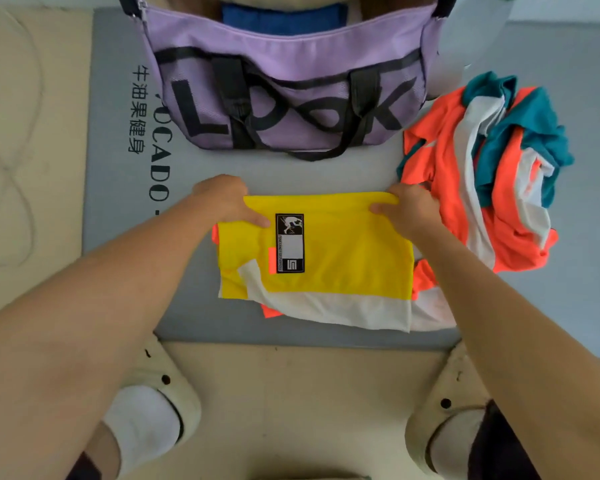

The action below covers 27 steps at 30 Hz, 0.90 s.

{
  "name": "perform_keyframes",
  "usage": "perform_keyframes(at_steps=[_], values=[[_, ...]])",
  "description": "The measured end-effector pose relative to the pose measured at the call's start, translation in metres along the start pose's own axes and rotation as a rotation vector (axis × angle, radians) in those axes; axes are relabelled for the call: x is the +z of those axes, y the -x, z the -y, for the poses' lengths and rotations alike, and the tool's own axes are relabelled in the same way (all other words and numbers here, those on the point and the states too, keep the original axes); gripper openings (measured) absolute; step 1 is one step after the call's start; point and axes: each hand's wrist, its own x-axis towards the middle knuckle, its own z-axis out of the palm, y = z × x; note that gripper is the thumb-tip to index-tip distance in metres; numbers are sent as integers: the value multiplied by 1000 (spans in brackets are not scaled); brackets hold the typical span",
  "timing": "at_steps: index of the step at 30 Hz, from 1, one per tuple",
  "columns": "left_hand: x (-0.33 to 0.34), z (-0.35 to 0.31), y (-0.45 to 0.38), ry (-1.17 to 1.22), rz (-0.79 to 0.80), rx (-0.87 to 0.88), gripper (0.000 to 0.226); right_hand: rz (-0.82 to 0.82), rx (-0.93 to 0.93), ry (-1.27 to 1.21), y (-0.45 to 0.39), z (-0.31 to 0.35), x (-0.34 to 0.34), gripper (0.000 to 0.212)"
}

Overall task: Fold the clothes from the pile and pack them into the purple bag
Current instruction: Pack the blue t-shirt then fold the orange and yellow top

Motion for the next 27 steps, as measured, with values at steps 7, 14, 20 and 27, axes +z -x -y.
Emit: perform_keyframes(at_steps=[7,14,20,27], values=[[49,38,29,931,-266,-176,30,-424,-314,346,42,44,28,37],[90,32,54,1084,-133,-197,13,55,-253,88,74,67,84,49],[108,21,70,1294,-273,-265,10,31,-246,132,80,71,83,58],[128,18,86,1245,-281,-311,16,310,-335,-205,127,103,104,32]])
